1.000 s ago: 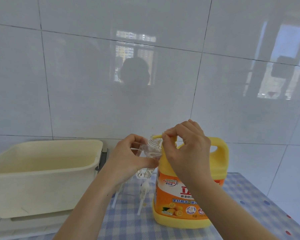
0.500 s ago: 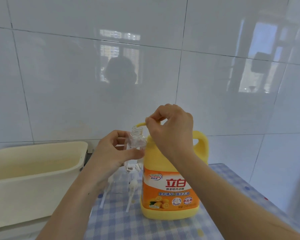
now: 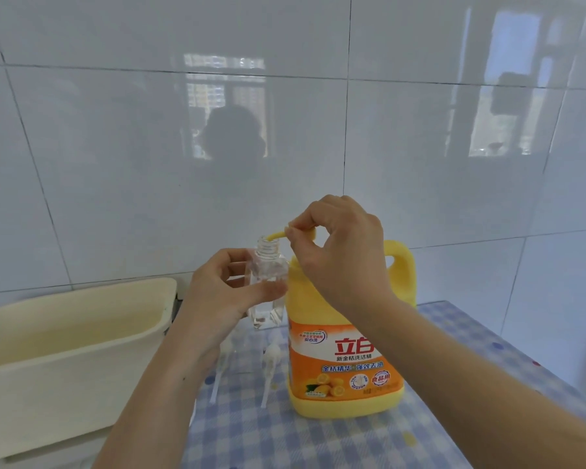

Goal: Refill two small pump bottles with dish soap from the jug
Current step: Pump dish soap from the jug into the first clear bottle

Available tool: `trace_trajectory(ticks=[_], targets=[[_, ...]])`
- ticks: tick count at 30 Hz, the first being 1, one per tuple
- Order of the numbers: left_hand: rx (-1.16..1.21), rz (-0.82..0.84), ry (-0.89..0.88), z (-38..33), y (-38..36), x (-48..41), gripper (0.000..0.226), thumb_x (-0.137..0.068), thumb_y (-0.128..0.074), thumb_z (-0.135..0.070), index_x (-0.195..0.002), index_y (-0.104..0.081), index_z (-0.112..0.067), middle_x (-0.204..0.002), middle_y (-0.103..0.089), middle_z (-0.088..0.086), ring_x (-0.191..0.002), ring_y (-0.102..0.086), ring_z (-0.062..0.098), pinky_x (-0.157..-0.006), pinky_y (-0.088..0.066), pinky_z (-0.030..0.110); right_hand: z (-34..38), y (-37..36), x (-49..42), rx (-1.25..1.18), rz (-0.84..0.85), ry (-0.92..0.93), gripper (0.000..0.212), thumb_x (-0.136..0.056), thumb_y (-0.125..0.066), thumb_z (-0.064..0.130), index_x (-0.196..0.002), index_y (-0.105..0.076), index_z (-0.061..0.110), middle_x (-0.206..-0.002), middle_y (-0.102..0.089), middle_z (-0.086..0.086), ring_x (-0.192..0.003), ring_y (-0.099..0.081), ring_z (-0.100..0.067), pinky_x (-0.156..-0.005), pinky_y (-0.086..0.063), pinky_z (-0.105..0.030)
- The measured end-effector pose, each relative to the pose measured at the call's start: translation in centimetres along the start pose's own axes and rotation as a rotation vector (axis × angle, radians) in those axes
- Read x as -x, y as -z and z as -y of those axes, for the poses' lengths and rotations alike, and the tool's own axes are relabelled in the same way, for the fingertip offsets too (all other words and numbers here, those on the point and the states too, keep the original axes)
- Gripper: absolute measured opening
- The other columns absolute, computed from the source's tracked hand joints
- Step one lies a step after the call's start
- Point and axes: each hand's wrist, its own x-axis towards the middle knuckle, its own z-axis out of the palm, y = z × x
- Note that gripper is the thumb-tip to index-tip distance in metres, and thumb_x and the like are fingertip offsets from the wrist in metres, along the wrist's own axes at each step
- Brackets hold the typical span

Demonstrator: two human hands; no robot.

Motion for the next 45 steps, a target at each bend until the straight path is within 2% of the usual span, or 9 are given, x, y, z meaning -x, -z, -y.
trace_trajectory(ticks=[3,8,13,18,26,31,38,41,45], targets=[[-0.001,0.005,0.01,0.1,0.1,0.0,0.051,-0.067,-0.085,-0.021,-0.112,-0.062,-0.025,-0.112,-0.068,-0.005,-0.105,-0.064,0.019,-0.075,-0.054,0.032,-0.1,-0.3,0.1,0.003,-0.038,0.017,0.012,-0.077,-0.067,0.014,-0.065,-0.067,0.011,-0.065,-0.063,0.003,-0.066,-0.054,-0.017,-0.059,-0.044,-0.029],[-0.037,0.027,0.016,0.3,-0.1,0.0,0.052,-0.067,-0.085,-0.024,-0.113,-0.061,-0.027,-0.112,-0.068,-0.006,-0.104,-0.065,0.017,-0.07,-0.053,0.029,-0.6,-0.8,0.5,0.012,-0.042,0.029,0.014,-0.077,-0.066,0.012,-0.063,-0.065,0.009,-0.063,-0.061,0.001,-0.065,-0.051,-0.018,-0.056,-0.044,-0.033],[-0.104,0.034,0.046,0.7,-0.1,0.0,0.056,-0.065,-0.086,-0.021,-0.115,-0.06,-0.024,-0.113,-0.068,-0.003,-0.104,-0.065,0.021,-0.088,-0.057,0.045,-1.1,-1.2,1.7,0.007,-0.051,0.047,0.013,-0.076,-0.066,0.012,-0.063,-0.065,0.009,-0.063,-0.059,0.001,-0.064,-0.05,-0.018,-0.056,-0.039,-0.025],[-0.114,0.038,0.058,0.9,-0.1,-0.2,0.055,-0.065,-0.086,-0.02,-0.114,-0.061,-0.025,-0.113,-0.068,-0.004,-0.104,-0.065,0.021,-0.091,-0.055,0.048,-1.2,-1.3,2.0,0.0,-0.05,0.054,0.012,-0.076,-0.066,0.012,-0.065,-0.067,0.009,-0.063,-0.059,0.002,-0.064,-0.049,-0.017,-0.057,-0.037,-0.023],[-0.103,0.055,0.063,0.9,0.0,-0.2,0.051,-0.067,-0.085,-0.019,-0.111,-0.06,-0.026,-0.11,-0.067,-0.006,-0.101,-0.065,0.018,-0.082,-0.057,0.036,-1.1,-1.3,2.1,-0.007,-0.057,0.062,0.011,-0.077,-0.067,0.011,-0.066,-0.067,0.009,-0.063,-0.059,0.002,-0.065,-0.049,-0.018,-0.057,-0.04,-0.024],[-0.086,0.065,0.062,0.6,0.0,-0.1,0.051,-0.069,-0.084,-0.016,-0.113,-0.06,-0.023,-0.111,-0.067,-0.003,-0.102,-0.065,0.021,-0.087,-0.057,0.042,-1.0,-1.1,1.9,0.005,-0.035,0.061,0.011,-0.077,-0.067,0.012,-0.066,-0.067,0.01,-0.063,-0.059,0.003,-0.065,-0.048,-0.016,-0.058,-0.037,-0.021],[-0.041,0.083,0.052,0.9,0.1,-0.1,0.047,-0.068,-0.085,-0.02,-0.104,-0.059,-0.03,-0.108,-0.066,-0.008,-0.096,-0.064,0.013,-0.068,-0.052,0.025,-0.8,-0.9,1.6,0.03,-0.025,0.065,0.012,-0.076,-0.066,0.012,-0.064,-0.065,0.01,-0.063,-0.059,0.003,-0.065,-0.049,-0.017,-0.059,-0.038,-0.023],[-0.029,0.078,0.045,0.8,0.0,-0.2,0.045,-0.068,-0.085,-0.023,-0.102,-0.057,-0.033,-0.109,-0.065,-0.009,-0.097,-0.063,0.013,-0.064,-0.05,0.023,-0.6,-0.6,1.3,-0.023,-0.043,0.03,0.013,-0.077,-0.066,0.014,-0.064,-0.065,0.012,-0.064,-0.06,0.005,-0.067,-0.053,-0.017,-0.063,-0.043,-0.025],[0.012,0.063,0.033,0.4,-0.1,-0.2,0.049,-0.069,-0.084,-0.024,-0.11,-0.058,-0.029,-0.112,-0.066,-0.007,-0.101,-0.064,0.016,-0.067,-0.052,0.024,-0.3,-0.2,-0.1,-0.02,-0.026,0.013,0.015,-0.077,-0.065,0.018,-0.063,-0.064,0.015,-0.063,-0.061,0.008,-0.066,-0.053,-0.014,-0.071,-0.042,-0.022]])
